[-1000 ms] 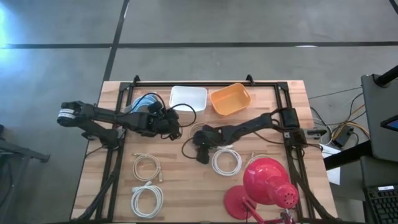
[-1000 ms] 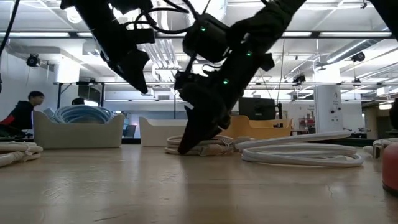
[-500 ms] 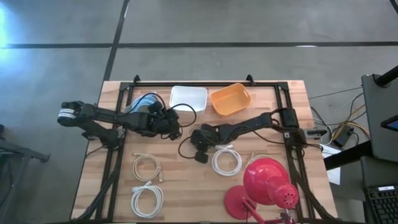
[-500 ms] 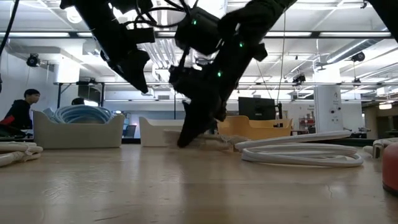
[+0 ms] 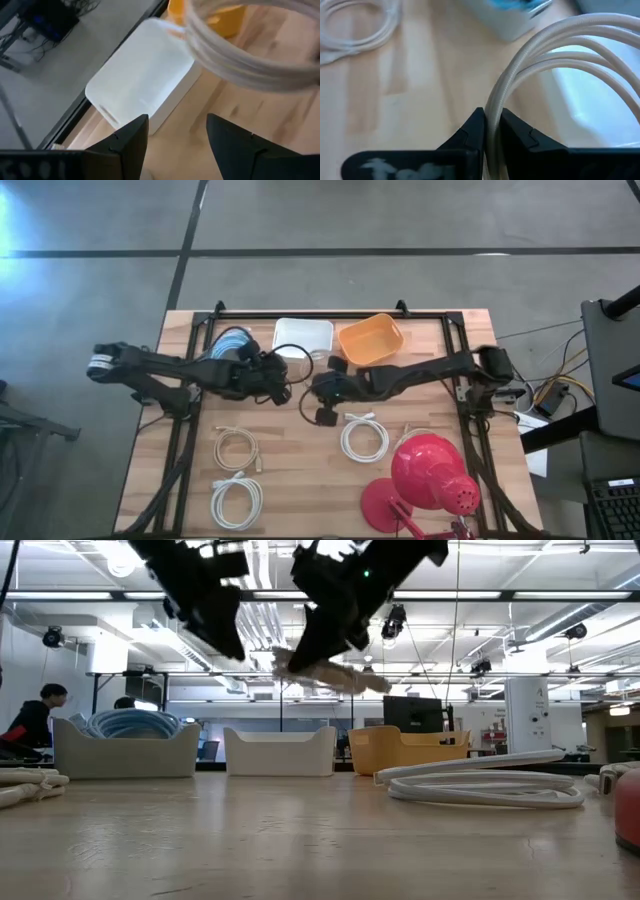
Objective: Pick & Place USB Port
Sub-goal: Put the top brown USB cable into the white bin
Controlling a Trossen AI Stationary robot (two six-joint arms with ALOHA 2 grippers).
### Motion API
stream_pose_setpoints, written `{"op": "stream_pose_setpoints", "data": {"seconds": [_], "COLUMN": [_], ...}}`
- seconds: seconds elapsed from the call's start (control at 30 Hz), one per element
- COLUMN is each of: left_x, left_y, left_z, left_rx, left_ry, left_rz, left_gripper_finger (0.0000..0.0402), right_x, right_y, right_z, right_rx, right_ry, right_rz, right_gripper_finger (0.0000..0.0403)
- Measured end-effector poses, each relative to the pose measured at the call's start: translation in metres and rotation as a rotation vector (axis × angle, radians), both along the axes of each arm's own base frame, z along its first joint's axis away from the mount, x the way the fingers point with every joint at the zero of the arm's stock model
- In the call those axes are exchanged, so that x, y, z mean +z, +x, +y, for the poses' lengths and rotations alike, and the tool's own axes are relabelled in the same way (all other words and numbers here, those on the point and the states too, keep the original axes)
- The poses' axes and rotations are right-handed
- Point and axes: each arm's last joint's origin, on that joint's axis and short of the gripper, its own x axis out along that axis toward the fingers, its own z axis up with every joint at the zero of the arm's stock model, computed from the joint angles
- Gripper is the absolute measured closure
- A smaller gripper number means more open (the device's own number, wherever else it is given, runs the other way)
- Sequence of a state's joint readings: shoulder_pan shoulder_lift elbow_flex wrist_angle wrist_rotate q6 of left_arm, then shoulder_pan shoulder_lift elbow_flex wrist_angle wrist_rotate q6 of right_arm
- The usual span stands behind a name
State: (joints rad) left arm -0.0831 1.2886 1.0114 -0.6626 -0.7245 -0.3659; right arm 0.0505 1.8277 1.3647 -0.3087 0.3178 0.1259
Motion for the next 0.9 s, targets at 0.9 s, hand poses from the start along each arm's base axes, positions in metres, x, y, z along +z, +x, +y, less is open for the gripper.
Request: {"op": "stream_pose_setpoints", "data": {"seconds": [0.9], "left_x": [0.019], "left_y": [-0.02], "left_z": [-0.01], "left_rx": [-0.013], "left_ry": [-0.043], "left_rz": [-0.107], "left_gripper_finger": [0.0188], "right_x": [-0.069], "right_y": [0.062], "right_z": [-0.112], "right_rx": [-0.195], "right_ry": [-0.103], "right_rz": [-0.379], "right_gripper_finger": [0.036]}}
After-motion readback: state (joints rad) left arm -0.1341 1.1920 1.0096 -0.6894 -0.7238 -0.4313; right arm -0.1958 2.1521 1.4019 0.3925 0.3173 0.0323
